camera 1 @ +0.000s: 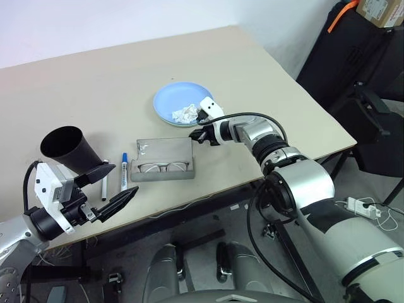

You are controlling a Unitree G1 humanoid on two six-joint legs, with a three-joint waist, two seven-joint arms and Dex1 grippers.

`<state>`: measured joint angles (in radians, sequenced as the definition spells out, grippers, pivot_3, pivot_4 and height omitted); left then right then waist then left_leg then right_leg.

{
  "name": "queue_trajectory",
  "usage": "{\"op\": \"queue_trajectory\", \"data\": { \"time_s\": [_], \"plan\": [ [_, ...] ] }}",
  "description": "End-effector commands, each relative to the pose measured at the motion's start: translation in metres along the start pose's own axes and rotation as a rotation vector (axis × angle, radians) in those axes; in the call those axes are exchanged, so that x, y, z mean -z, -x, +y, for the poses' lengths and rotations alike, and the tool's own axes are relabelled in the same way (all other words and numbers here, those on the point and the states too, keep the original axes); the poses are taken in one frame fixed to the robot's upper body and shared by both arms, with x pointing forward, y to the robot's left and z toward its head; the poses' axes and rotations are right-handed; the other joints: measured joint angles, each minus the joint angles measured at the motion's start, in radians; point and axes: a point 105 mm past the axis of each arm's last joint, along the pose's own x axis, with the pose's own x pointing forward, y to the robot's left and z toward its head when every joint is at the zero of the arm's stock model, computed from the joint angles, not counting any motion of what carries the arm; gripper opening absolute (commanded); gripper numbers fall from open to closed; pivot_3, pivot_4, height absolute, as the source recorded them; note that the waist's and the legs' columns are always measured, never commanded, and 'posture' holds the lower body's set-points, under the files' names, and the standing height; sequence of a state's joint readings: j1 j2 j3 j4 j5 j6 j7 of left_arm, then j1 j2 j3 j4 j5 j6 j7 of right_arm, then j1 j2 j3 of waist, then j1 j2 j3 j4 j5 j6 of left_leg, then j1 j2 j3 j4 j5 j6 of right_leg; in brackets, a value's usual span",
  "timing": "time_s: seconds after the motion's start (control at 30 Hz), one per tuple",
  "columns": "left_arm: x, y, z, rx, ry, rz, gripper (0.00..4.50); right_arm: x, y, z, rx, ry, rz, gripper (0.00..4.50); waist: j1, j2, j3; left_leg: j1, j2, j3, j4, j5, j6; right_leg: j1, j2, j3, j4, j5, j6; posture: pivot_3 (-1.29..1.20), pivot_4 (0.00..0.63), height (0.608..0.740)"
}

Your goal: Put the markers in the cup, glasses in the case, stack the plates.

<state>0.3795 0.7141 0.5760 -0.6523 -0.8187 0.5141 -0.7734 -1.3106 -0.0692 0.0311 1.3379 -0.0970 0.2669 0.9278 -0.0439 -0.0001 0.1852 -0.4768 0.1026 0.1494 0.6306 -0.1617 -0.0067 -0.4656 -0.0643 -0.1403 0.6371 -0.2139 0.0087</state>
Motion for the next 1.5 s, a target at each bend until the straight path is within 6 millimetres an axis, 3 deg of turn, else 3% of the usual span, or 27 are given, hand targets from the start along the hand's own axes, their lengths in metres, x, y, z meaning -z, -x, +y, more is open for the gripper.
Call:
{"op": "queue_trajectory", "data": {
  "time_s": [0.03,0.57,0.8,1.17,1.3,1.5],
  "plan": [
    [-0.012,0.002,-0.004,0.000,-0.049,-0.020,4.50,-0.010,-0.002,0.012,-0.090,0.016,-0.019,0.03,0.000,0.000,0.000,0.000,0.000,0.000,0.000,0.000,0.000,0.000,0.000,0.000,0.000,0.000,0.000,0.00,0.150,0.719],
    [0.005,0.013,0.004,-0.018,-0.036,0.000,4.50,-0.012,0.005,0.057,-0.469,0.118,0.063,0.03,0.000,0.000,0.000,0.001,0.001,0.000,-0.001,0.000,0.000,-0.004,0.000,0.000,-0.002,0.000,-0.001,0.00,0.150,0.719],
    [0.009,0.021,0.007,-0.050,-0.024,0.015,4.50,-0.016,0.004,0.067,-0.513,0.181,0.062,0.03,0.000,0.000,0.000,-0.002,0.003,0.000,-0.003,0.000,0.000,-0.006,0.000,0.001,-0.004,0.001,-0.001,0.00,0.150,0.719],
    [0.007,0.012,0.004,-0.052,-0.018,0.014,4.50,0.008,0.003,0.095,-0.604,0.221,0.108,0.03,0.000,0.000,0.000,-0.002,0.004,0.001,-0.004,0.000,0.000,-0.006,0.000,0.001,-0.005,0.001,-0.002,0.00,0.150,0.719],
    [0.007,0.013,0.006,-0.065,0.004,0.008,4.50,0.007,0.005,0.105,-0.602,0.212,0.079,0.03,-0.001,0.000,-0.001,-0.002,0.005,0.001,-0.006,0.000,0.000,-0.007,0.000,0.001,-0.006,0.002,-0.002,0.00,0.150,0.719],
    [0.010,0.016,0.007,-0.082,0.032,-0.010,4.50,0.019,0.003,0.107,-0.553,0.239,0.089,0.03,0.000,0.000,-0.001,-0.001,0.005,0.004,-0.008,0.000,0.000,-0.009,0.000,0.002,-0.006,0.003,-0.006,0.00,0.150,0.719]
  ]
}}
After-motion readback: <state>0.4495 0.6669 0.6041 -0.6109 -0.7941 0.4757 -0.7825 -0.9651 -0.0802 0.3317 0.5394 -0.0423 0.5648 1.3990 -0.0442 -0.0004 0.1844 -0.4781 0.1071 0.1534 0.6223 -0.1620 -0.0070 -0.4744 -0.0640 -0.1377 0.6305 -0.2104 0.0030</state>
